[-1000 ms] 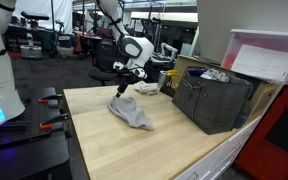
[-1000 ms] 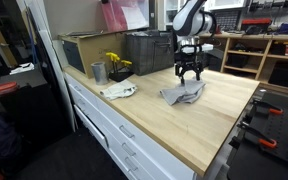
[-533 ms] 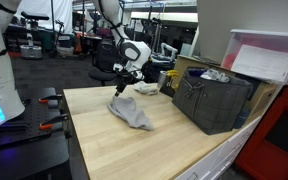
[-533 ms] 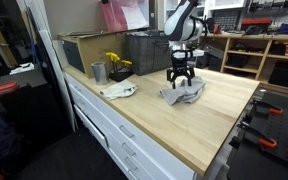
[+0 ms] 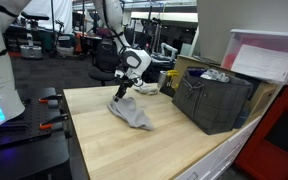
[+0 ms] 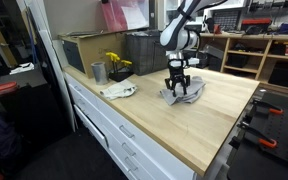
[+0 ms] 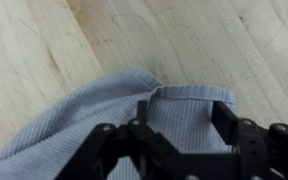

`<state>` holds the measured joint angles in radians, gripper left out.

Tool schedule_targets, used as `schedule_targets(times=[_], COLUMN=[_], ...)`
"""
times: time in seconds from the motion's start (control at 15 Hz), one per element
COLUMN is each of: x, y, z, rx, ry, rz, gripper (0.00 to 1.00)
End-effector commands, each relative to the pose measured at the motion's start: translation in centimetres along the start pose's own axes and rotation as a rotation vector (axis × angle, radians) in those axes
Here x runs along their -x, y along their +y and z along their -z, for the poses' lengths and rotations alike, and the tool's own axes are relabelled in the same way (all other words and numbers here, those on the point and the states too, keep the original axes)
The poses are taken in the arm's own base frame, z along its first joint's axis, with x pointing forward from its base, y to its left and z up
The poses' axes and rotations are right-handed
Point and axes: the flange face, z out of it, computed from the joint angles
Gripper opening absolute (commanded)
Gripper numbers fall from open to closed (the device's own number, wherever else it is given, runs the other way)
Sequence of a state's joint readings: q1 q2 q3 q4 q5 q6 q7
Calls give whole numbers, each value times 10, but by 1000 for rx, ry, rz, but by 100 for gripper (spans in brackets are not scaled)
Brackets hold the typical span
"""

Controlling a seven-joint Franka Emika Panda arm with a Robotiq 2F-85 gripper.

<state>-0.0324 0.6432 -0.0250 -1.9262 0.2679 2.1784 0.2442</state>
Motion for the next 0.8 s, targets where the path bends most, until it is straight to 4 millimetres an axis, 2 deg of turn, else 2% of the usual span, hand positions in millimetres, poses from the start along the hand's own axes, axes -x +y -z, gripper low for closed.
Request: schedule_targets(times=[0.0, 0.2, 0.33, 0.53, 0.73], x=[-9, -9, -5, 3, 13], y=[-6, 0, 8, 21, 33], z=[-1, 3, 18, 46, 92], rx=[-12, -12, -21, -39, -76], ry=[-5, -3, -1, 7, 13], rz=[-28, -37, -42, -54, -45], gripper=[37, 15, 1, 0, 2])
